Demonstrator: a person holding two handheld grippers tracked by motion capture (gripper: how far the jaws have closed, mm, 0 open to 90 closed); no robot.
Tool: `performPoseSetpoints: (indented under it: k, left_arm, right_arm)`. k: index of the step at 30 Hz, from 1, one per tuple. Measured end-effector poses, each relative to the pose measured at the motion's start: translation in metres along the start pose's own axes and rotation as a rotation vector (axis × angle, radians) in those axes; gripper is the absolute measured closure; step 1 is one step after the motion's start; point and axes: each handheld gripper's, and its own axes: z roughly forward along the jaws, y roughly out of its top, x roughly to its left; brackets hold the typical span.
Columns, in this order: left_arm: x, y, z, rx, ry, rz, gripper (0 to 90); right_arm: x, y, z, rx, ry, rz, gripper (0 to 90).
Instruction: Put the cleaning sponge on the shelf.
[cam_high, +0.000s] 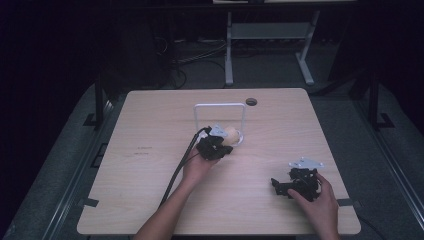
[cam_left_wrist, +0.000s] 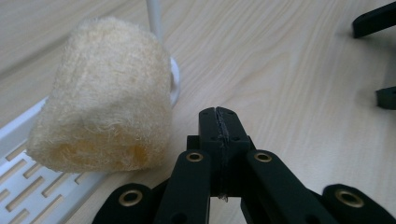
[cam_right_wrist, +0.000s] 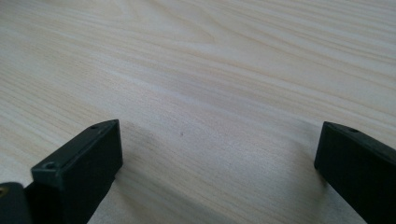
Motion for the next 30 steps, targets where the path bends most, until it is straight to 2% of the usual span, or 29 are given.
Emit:
performPoseSetpoints:
  k: [3, 8, 15, 19, 24, 30]
  left_arm:
    - [0.004, -0.003, 0.006, 0.026, 0.013, -0.002, 90.0]
    - [0.009, -0.006, 0.006, 0.043, 0.036, -0.007, 90.0]
    - [0.017, -0.008, 0.000, 0.051, 0.077, -0.002, 90.0]
    - [0.021, -0.009, -0.004, 0.047, 0.094, -0.005, 90.0]
    - [0.027, -0.012, -0.010, 0.048, 0.111, -0.032, 90.0]
    - [0.033, -0.015, -0.014, 0.059, 0.130, -0.026, 90.0]
  right_arm:
    - [0.000, 0.000, 0.000, 0.000, 0.000, 0.000, 0.7]
    - [0.000, 0.000, 0.000, 0.000, 0.000, 0.000, 0.7]
    - [0.000, 0.000, 0.000, 0.000, 0.000, 0.000, 0.7]
    - [0.000, 0.000, 0.000, 0.000, 0.000, 0.000, 0.7]
    - [0.000, 0.000, 0.000, 0.000, 0.000, 0.000, 0.7]
    - [0.000, 0.000, 0.000, 0.000, 0.000, 0.000, 0.7]
